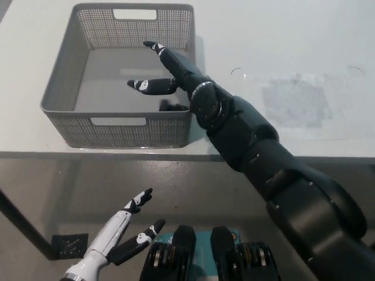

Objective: Use the right hand to pick up a webcam and put it into a container on the left side

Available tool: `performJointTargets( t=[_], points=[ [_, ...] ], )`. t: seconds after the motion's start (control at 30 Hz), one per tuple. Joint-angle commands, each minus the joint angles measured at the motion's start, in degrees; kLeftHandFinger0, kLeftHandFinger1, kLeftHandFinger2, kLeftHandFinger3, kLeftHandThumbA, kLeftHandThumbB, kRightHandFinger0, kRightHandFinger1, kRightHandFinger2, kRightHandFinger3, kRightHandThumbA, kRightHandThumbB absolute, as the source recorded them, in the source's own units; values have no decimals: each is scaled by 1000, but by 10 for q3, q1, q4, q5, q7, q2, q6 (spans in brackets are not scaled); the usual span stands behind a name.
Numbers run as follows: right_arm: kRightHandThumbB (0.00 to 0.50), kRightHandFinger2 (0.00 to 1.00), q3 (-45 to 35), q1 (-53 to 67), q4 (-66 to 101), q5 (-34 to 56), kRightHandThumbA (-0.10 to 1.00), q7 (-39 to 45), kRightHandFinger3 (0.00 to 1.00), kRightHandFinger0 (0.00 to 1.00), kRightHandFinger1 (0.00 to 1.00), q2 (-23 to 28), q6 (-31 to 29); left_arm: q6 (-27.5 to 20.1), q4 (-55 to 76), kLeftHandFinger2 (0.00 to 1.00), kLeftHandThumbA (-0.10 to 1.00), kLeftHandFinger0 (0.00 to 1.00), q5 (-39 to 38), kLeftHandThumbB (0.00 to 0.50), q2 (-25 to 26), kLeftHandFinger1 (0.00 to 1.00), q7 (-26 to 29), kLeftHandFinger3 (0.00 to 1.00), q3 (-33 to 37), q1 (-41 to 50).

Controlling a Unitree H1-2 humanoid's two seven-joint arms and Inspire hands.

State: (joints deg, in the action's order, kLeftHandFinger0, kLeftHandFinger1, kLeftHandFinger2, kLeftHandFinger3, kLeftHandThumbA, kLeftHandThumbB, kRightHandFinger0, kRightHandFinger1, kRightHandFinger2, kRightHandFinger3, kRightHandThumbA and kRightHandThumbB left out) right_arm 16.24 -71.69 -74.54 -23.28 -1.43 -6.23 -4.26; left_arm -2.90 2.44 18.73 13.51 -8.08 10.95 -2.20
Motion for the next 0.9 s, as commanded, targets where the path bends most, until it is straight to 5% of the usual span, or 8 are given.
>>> performJointTargets(
  t=[0.0,0.33,0.4,0.53,0.87],
  points=[
    [469,1000,5,-24,26,10,1000,58,1000,1000,1000,22,23,8,24,1000,753,1000,9,14,14,1000,-14,1000,3,-10],
    [439,1000,-26,-25,172,30,1000,55,1000,1000,1000,57,7,11,24,1000,695,1000,10,25,13,1000,-17,1000,6,-12],
    [483,1000,-41,-28,239,41,1000,59,1000,1000,1000,66,14,8,22,1000,695,1000,14,29,13,1000,-15,1000,6,-15],
    [408,1000,-74,-27,354,75,1000,63,1000,1000,1000,76,12,-2,11,1000,706,1000,22,46,14,1000,-9,1000,8,-19],
    [402,1000,-120,46,640,97,1000,90,1000,1000,1000,119,102,7,17,1000,690,1000,22,45,18,1000,-20,1000,11,-23]
  ],
)
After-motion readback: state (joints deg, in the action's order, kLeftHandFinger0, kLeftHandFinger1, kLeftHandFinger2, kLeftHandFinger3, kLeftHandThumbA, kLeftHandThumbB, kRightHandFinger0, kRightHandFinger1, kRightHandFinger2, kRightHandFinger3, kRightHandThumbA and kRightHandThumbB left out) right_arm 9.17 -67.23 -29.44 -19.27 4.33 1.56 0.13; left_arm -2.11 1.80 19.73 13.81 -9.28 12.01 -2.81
